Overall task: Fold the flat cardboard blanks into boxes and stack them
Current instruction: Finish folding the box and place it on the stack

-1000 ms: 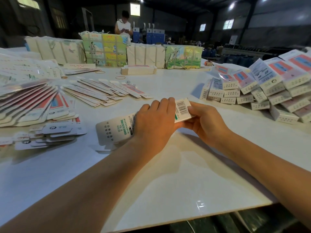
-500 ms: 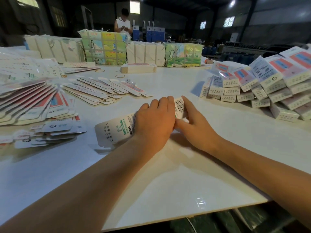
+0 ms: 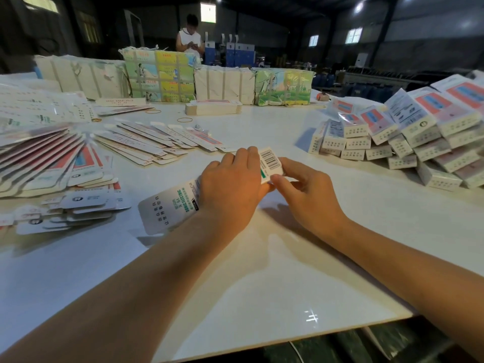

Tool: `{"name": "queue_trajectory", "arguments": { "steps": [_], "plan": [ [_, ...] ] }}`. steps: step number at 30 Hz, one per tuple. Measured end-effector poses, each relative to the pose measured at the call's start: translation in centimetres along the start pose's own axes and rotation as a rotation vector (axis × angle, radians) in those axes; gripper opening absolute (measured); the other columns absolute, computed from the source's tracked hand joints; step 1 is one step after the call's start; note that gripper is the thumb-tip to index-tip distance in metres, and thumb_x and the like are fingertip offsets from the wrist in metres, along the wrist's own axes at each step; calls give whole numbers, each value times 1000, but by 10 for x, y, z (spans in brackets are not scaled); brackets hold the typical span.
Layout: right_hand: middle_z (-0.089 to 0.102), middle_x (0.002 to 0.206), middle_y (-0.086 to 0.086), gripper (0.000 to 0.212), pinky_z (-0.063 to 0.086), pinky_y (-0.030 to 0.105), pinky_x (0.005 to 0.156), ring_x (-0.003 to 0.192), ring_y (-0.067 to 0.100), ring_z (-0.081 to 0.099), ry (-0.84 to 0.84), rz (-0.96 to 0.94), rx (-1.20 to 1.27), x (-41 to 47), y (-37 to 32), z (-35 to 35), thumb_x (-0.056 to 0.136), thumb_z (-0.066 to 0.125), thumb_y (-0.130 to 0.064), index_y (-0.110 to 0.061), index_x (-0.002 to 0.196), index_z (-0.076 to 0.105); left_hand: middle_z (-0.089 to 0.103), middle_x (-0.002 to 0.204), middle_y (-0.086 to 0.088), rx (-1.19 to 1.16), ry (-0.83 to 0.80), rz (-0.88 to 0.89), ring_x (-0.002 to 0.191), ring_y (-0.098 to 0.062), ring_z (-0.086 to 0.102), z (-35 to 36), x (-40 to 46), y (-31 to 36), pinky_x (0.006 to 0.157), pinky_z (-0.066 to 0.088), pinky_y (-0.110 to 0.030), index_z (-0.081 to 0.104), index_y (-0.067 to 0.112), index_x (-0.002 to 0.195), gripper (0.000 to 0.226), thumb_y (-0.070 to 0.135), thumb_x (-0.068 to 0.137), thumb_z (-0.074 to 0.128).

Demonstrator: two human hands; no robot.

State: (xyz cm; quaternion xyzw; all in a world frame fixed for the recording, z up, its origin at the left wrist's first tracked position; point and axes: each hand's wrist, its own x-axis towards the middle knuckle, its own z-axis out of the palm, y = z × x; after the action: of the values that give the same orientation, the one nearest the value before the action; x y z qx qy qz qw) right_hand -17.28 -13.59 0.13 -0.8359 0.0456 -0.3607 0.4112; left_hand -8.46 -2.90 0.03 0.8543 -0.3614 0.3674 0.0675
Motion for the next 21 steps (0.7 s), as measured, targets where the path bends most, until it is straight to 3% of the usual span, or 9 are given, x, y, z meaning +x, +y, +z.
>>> {"name": "queue_trajectory", "arguments": {
  "steps": [3, 7, 9, 12, 15, 17, 19, 21],
  "plan": [
    [69, 110, 0, 32, 53, 41, 83, 99, 20, 63, -45, -34, 29, 0, 1, -1, 92, 51, 1, -11, 118, 65, 50, 124, -1, 34, -3, 11, 112, -18, 50, -2, 0, 0, 82, 41, -30, 25, 13, 142, 70, 60, 91, 31],
    [66, 116, -2, 34, 55, 35, 76, 101, 13, 61, -79, -72, 32, 3, 3, -3, 92, 54, -2, -13, 123, 62, 62, 103, 5, 157, 46, 36, 93, -10, 61, -9, -2, -5, 71, 45, -23, 50, 17, 129, 71, 66, 85, 24],
    [56, 132, 0, 41, 52, 34, 86, 114, 11, 55, -114, -113, -128, 4, 8, -4, 92, 55, -11, -13, 133, 52, 64, 95, 4, 154, 70, 90, 85, -13, 62, -9, 1, -11, 68, 45, -25, 58, 15, 121, 71, 69, 83, 31],
    [28, 154, 10, 70, 33, 36, 111, 139, 22, 33, -230, -189, -280, 5, 10, -7, 91, 49, -33, -6, 148, 21, 63, 75, -6, 79, 170, 269, 64, -22, 62, -9, 1, -15, 54, 45, -29, 68, 3, 102, 75, 66, 81, 32],
    [37, 145, 24, 60, 30, 35, 109, 131, 34, 40, -311, -270, -315, 6, 13, -13, 92, 55, -15, 7, 142, 29, 59, 65, -11, -68, 193, 378, 53, -27, 57, -6, -1, -14, 45, 42, -31, 68, -2, 90, 78, 66, 86, 31],
    [38, 145, 24, 64, 31, 35, 109, 132, 34, 39, -359, -232, -337, 7, 17, -19, 88, 62, -4, 4, 143, 29, 61, 71, -11, -208, 89, 345, 56, -29, 59, 7, -3, -19, 47, 47, -34, 67, 0, 97, 90, 76, 84, 21],
    [37, 145, 24, 68, 36, 40, 106, 131, 35, 38, -386, -213, -362, 8, 19, -22, 89, 62, -7, -1, 147, 25, 64, 88, -9, -380, -87, 253, 73, -29, 61, 28, 5, -33, 63, 52, -43, 63, 7, 112, 106, 90, 69, 14],
    [37, 143, 23, 68, 44, 45, 96, 125, 38, 42, -390, -238, -465, 10, 23, -24, 91, 60, -14, -9, 149, 25, 61, 104, -10, -372, -148, 306, 89, -31, 59, 49, 14, -44, 77, 49, -48, 59, 9, 117, 101, 89, 69, 20]
  ]
}}
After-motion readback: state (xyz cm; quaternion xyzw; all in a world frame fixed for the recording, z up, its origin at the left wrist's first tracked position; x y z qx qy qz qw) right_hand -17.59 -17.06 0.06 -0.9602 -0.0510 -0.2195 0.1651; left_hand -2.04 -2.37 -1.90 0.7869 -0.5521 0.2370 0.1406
